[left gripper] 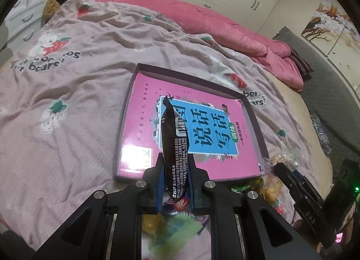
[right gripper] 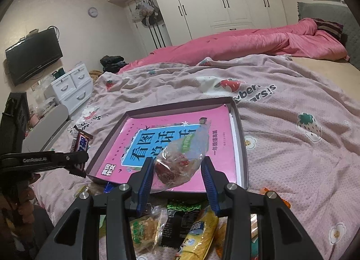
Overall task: Organize snacks
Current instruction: 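Carry the chocolate bar over the tray with the left tool while the right tool drops the candy bag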
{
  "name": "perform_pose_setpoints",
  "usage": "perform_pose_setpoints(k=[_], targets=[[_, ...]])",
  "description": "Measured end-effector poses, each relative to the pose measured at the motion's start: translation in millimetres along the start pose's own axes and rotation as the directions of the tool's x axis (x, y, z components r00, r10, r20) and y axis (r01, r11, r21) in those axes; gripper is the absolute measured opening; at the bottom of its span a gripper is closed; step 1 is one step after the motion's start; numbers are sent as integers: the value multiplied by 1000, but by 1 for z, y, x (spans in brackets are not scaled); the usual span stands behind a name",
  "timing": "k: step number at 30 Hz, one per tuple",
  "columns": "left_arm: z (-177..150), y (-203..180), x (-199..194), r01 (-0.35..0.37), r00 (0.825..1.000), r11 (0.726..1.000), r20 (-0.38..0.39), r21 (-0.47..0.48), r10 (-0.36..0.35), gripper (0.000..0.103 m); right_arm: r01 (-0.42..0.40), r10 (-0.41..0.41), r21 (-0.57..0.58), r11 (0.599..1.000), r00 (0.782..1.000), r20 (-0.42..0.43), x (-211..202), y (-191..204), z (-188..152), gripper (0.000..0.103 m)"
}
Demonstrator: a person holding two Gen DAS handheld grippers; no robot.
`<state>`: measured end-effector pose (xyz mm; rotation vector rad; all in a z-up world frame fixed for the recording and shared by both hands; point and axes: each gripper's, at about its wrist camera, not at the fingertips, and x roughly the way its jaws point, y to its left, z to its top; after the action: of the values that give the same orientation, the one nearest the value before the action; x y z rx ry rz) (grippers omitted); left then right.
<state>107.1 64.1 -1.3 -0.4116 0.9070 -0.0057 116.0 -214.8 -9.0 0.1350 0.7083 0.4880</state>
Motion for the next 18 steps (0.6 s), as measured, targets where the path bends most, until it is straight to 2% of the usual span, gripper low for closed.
perform_pose_setpoints(k=[9, 18], targets=[[5, 1, 34, 11, 999, 1000, -51, 0, -11, 17, 19, -18, 24, 1000, 1000, -21, 14, -13, 3, 43], [8, 2, 59, 26, 995, 1000, -94, 3, -26, 17, 19, -14, 66, 998, 997, -77, 32, -24, 0, 43]])
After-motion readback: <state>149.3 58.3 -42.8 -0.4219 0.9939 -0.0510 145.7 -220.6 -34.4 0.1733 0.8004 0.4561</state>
